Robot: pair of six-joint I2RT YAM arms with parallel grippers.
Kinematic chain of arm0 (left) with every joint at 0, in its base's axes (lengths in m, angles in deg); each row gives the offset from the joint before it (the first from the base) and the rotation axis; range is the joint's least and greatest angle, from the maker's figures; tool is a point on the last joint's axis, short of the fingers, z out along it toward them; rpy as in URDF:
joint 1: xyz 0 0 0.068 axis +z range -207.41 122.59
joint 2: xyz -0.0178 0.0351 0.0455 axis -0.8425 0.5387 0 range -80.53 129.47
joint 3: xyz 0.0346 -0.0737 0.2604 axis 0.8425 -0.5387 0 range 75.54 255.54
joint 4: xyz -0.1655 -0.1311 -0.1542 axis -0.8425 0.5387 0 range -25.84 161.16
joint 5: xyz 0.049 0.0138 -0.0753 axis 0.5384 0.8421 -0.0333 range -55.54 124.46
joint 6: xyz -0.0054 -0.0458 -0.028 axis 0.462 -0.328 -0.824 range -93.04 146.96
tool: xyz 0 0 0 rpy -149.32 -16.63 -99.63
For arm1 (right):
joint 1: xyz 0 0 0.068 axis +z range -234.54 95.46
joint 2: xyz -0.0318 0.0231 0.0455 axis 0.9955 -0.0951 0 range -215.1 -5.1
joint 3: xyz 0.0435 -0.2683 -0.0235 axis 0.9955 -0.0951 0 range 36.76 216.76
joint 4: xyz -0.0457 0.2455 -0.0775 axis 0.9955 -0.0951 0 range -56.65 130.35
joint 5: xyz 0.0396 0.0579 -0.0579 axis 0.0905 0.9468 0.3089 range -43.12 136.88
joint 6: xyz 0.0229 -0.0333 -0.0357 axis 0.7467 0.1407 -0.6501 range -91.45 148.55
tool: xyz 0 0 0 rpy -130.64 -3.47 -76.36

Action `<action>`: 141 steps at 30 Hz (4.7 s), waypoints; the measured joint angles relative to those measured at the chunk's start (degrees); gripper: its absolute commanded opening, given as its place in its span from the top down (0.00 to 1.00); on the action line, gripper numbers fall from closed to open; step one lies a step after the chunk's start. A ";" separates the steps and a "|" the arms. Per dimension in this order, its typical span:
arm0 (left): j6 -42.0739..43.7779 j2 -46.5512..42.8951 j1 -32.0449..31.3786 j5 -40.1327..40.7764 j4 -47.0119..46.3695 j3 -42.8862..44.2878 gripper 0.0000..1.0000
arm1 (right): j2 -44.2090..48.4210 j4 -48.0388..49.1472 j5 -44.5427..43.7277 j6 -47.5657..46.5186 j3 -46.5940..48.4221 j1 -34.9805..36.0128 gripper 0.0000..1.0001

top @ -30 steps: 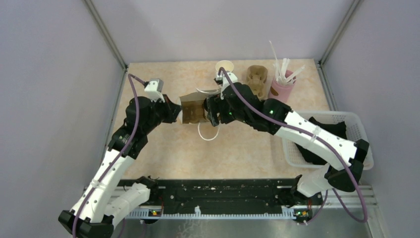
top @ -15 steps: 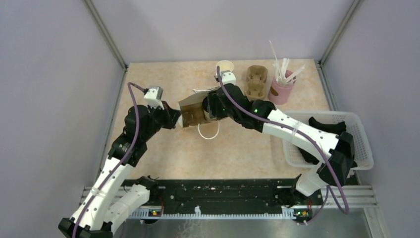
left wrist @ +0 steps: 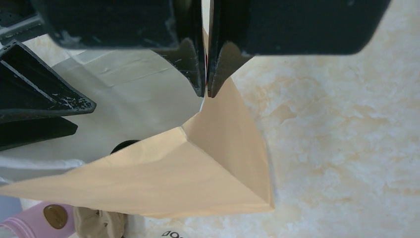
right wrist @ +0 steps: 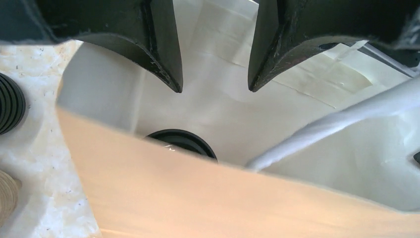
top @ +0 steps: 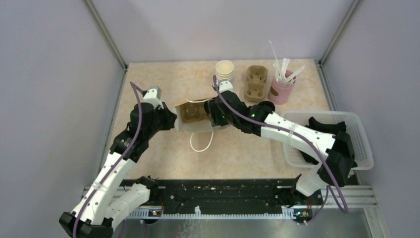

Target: Pack the takeout coffee

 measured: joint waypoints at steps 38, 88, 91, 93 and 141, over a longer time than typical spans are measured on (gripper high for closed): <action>-1.16 3.93 0.00 -5.70 1.62 2.29 1.00 | -7.61 10.84 -14.29 -3.52 -2.64 1.20 0.36; -0.55 3.82 0.00 -8.41 1.79 2.38 1.00 | -3.30 16.15 -6.84 -6.84 -5.79 -3.41 0.36; -0.48 3.82 0.00 -8.44 1.77 2.38 1.00 | -3.26 14.32 -8.85 -4.28 -4.72 -3.41 0.33; -0.48 3.85 0.00 -8.59 1.75 2.38 1.00 | -3.26 13.51 -9.66 -2.49 -4.72 -3.41 0.30; -1.14 6.23 0.00 -10.75 0.76 3.28 1.00 | -10.14 8.48 -13.84 4.70 -0.46 -4.46 0.17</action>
